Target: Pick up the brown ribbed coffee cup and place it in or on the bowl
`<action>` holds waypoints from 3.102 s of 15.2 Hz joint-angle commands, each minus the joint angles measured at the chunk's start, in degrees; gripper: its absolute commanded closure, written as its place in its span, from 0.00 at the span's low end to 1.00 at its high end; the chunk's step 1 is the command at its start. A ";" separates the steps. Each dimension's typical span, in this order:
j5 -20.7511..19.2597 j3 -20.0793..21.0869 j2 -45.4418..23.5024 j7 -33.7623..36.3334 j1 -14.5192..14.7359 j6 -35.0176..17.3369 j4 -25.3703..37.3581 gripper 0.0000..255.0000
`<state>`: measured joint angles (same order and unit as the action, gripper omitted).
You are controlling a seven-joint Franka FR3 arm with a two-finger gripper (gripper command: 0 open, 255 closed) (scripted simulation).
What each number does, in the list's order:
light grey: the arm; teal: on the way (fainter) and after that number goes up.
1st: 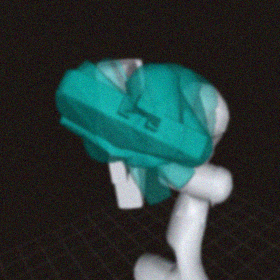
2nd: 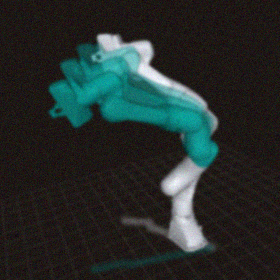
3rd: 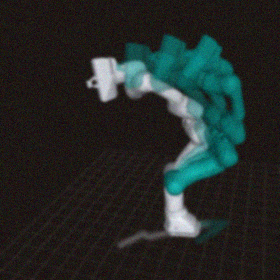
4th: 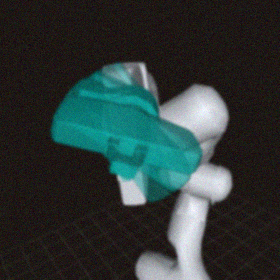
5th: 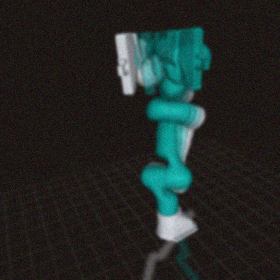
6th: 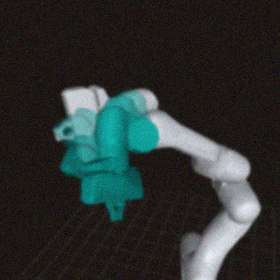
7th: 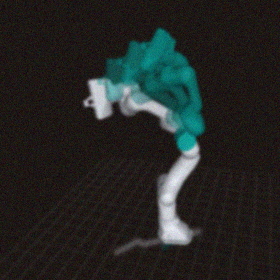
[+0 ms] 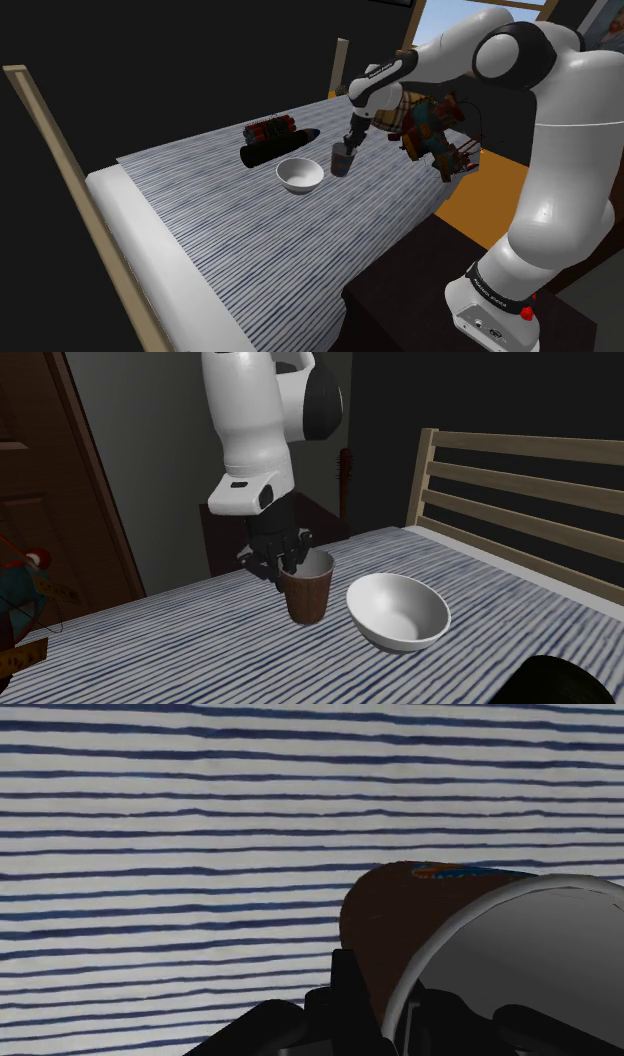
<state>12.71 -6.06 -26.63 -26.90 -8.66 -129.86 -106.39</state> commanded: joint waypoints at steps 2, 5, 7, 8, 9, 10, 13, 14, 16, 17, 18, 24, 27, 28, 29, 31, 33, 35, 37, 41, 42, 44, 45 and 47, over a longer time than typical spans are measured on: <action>-0.39 -0.21 1.38 0.39 0.07 1.83 0.47 1.00; -0.77 -0.38 2.72 0.79 0.16 3.61 0.95 1.00; -1.01 -0.48 3.57 1.06 0.21 4.81 1.33 1.00; -1.13 -0.53 3.98 1.19 0.23 5.42 1.54 1.00; -1.25 -0.58 4.38 1.32 0.25 6.04 1.76 1.00; -1.36 -0.62 4.77 1.45 0.27 6.65 1.99 1.00; -1.70 -0.75 5.90 1.83 0.33 8.53 2.78 1.00; -1.80 -0.79 6.25 1.95 0.34 9.16 3.07 1.00; -2.01 -0.86 6.94 2.20 0.36 10.44 3.68 1.00; -2.10 -0.89 7.23 2.31 0.37 11.02 3.98 1.00; -2.19 -0.51 7.06 3.57 1.16 11.29 4.58 1.00; -2.81 1.70 4.98 11.01 5.74 13.42 9.77 1.00; -3.16 2.70 3.23 14.64 7.98 14.86 13.42 1.00; -3.29 3.02 2.54 15.83 8.71 15.40 14.81 1.00; -3.41 3.32 1.79 17.02 9.46 15.98 16.30 1.00; -3.59 3.72 0.66 18.62 10.46 16.84 18.48 1.00; -3.49 3.75 0.22 18.43 10.47 15.53 17.60 1.00; -3.40 3.78 -0.27 18.24 10.47 14.24 16.79 1.00; -3.29 3.82 -0.83 18.05 10.47 12.98 16.08 1.00; -3.07 3.91 -2.03 17.68 10.46 10.50 14.77 1.00; -3.01 3.94 -2.35 17.58 10.46 9.89 14.48 1.00; -2.89 3.99 -3.03 17.39 10.45 8.69 13.95 1.00; -2.83 4.01 -3.38 17.29 10.44 8.09 13.70 1.00; -2.71 4.07 -4.11 17.10 10.43 6.92 13.25 1.00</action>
<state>9.94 -2.01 -30.41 -9.70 1.78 -122.35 -92.92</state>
